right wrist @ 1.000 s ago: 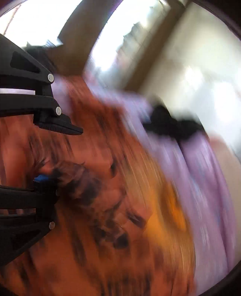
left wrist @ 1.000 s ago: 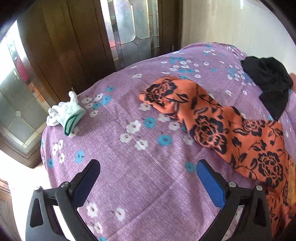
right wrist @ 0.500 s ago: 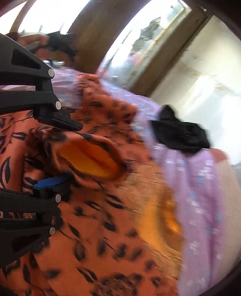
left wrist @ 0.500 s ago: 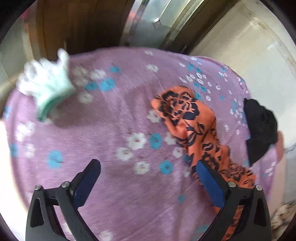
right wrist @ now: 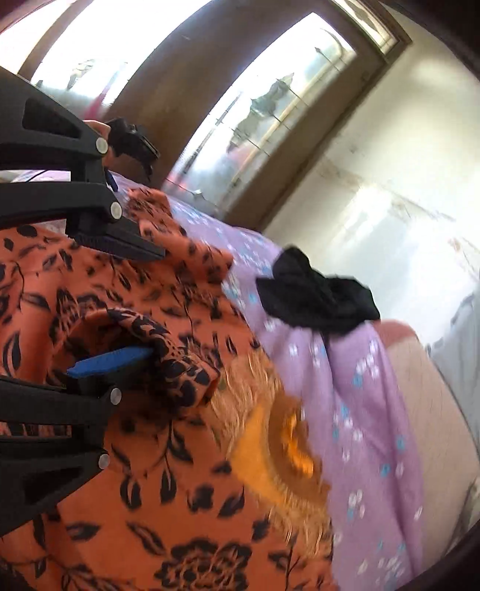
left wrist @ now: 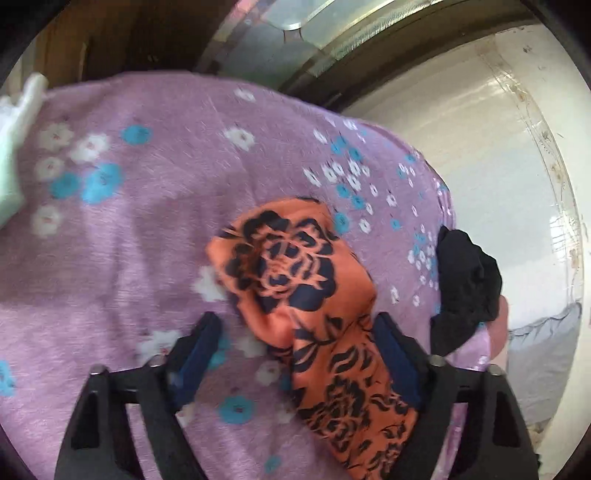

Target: Fold small clothes

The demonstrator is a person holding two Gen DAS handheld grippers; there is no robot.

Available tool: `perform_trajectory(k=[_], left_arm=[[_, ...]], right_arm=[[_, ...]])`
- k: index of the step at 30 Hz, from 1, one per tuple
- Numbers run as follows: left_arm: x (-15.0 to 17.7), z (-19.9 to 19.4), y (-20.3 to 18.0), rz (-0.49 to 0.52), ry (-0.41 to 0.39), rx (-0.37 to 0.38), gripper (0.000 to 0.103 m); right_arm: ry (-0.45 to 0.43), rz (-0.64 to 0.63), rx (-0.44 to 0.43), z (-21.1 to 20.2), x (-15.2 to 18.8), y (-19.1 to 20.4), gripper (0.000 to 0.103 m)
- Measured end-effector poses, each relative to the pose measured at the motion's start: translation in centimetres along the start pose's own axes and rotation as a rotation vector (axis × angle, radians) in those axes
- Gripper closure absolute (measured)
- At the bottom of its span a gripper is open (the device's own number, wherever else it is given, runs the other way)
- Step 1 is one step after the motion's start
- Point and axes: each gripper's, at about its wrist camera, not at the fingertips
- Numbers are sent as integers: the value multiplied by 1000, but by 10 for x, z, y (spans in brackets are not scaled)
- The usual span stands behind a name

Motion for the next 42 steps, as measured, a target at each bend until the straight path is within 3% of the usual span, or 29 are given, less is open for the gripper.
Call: perform_trajectory(k=[3, 4, 5, 7, 10, 13, 15, 17, 18, 19, 22, 24, 26, 29, 33, 37, 42], left_arm=[[1, 12, -4, -4, 27, -2, 34], [2, 16, -8, 4, 24, -8, 43], [2, 20, -10, 7, 39, 10, 68], [4, 25, -11, -5, 63, 55, 89], [7, 28, -19, 50, 33, 50, 90], [8, 30, -21, 65, 32, 54, 90], [8, 32, -20, 56, 35, 61, 90], [7, 35, -19, 58, 36, 65, 90], [7, 36, -19, 62, 33, 72, 90], [7, 34, -18, 68, 27, 81, 90], [10, 21, -24, 112, -19, 115, 91], [14, 11, -34, 158, -49, 130, 92], [21, -4, -48, 215, -84, 160, 93], [32, -24, -71, 301, -116, 196, 93], [62, -50, -111, 455, -169, 219, 94], [114, -64, -159, 641, -183, 240, 94], [198, -66, -213, 838, -117, 291, 94]], right_arm=[[22, 1, 41, 3, 2, -4, 53], [22, 17, 51, 4, 1, -7, 53], [18, 50, 49, 5, 0, -15, 53], [-15, 176, 25, -5, -3, -38, 53], [-98, 373, 30, -19, -7, -76, 53], [-83, 489, 100, -13, -5, -103, 53], [-76, 534, 88, -1, 0, -110, 52], [-62, 498, 35, 8, -2, -95, 53], [-25, 466, -86, 19, -4, -79, 53], [4, 413, -150, 26, -6, -62, 53], [51, 50, -286, 32, -6, 20, 53], [95, -86, -332, 31, 1, 52, 53], [90, -108, -282, 26, 5, 53, 53], [75, -60, -115, 17, 6, 27, 52], [1, -25, 8, -14, -6, 8, 52], [-69, -42, 87, -46, -15, -4, 52], [-154, 11, 147, -92, -26, -36, 52]])
Point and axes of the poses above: each gripper's, at about its wrist camera, not at the fingertips, and z roughly the way its jaws point, y to its left, x to its underside, and after that the axes turned 1 degree about -z, right-handed
